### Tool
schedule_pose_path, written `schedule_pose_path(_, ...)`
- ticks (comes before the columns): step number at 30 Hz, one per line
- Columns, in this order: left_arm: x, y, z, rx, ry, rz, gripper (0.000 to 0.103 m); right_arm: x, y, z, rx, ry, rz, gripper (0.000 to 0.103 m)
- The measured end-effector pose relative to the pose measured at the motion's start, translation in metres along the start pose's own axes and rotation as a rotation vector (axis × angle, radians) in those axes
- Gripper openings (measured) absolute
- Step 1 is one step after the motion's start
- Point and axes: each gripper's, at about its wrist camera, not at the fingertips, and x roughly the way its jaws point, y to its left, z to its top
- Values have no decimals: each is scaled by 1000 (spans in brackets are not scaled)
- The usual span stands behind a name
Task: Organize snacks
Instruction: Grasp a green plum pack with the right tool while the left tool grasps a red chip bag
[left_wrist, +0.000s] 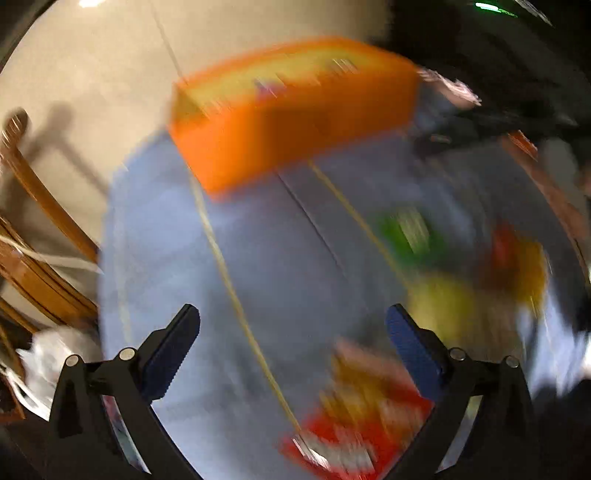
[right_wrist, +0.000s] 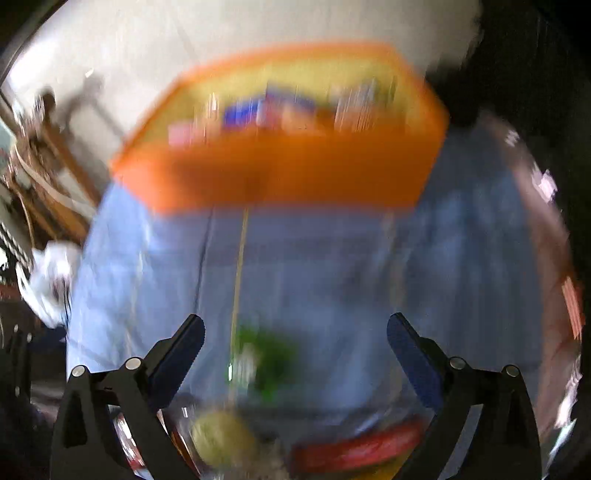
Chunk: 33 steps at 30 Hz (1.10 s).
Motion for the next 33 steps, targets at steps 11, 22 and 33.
schedule_pose_path(11,34,-18,-62,-36,-39,-219,99,63,23,-25,44,119,-30,99)
schedule_pose_path(22,16,-7,-79,-182,18,-424,35,23,27,-42,35,49,6,36)
schedule_pose_path(33,-21,11,-88,-291,-38,-492,20,-37,10,-28,93,-68,110,36)
